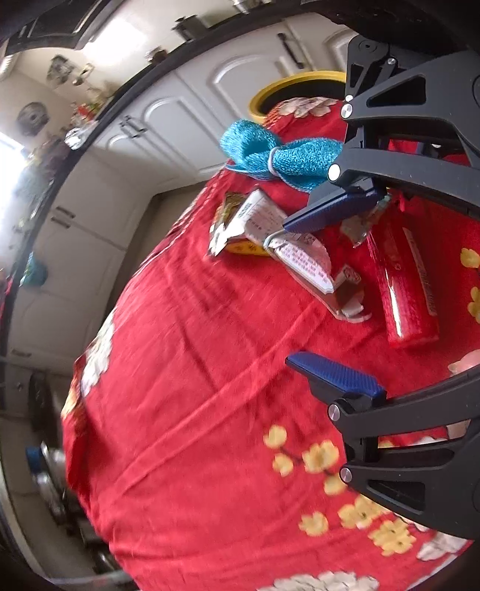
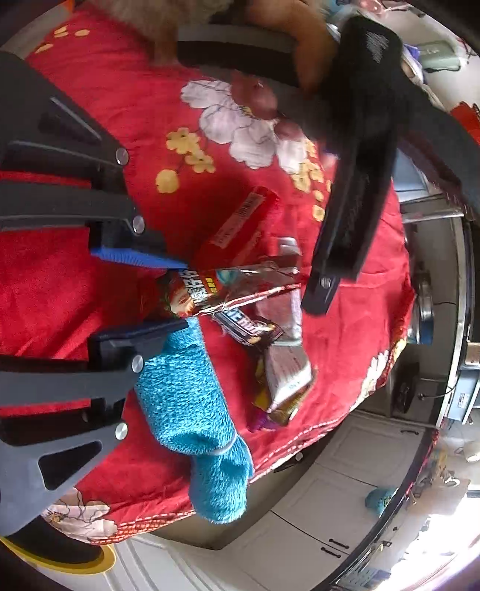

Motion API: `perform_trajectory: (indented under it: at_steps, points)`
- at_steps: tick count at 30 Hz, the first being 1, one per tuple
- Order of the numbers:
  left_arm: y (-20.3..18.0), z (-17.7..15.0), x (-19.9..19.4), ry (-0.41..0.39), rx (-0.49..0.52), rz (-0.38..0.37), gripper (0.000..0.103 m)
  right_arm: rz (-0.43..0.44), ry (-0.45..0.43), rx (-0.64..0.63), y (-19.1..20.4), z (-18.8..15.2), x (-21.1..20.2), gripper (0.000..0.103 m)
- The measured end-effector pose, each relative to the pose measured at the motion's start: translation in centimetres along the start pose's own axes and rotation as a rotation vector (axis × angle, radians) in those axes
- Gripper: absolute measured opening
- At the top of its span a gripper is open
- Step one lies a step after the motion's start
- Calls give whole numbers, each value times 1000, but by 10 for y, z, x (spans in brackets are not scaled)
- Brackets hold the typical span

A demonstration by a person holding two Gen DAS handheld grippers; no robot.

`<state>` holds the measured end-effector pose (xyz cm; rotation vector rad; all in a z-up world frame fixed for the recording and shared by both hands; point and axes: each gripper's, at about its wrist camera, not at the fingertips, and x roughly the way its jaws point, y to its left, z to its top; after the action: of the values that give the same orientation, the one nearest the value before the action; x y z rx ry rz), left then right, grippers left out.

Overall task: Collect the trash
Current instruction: 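Grasp the red-and-white paper packet with the left tool while the right tool grasps the red snack bag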

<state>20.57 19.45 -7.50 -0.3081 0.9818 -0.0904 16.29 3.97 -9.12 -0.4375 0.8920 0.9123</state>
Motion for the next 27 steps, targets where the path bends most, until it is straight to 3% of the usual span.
perform_trajectory:
  at_steps: [8,11,19,27]
  points:
    - [-5,-1,26,107,28,-68,46,45,26,41,0,-21,-18,20]
    - [-10,-4,30,120,44,-57,31,69,25,80,-3,-30,-28,19]
    - [-8,-11,25,116,10,-74,22,68,21,149,-11,-46,-46,18]
    - [-5,-15,6,55,-40,-63,21,57,-13,219,-21,-57,-66,18]
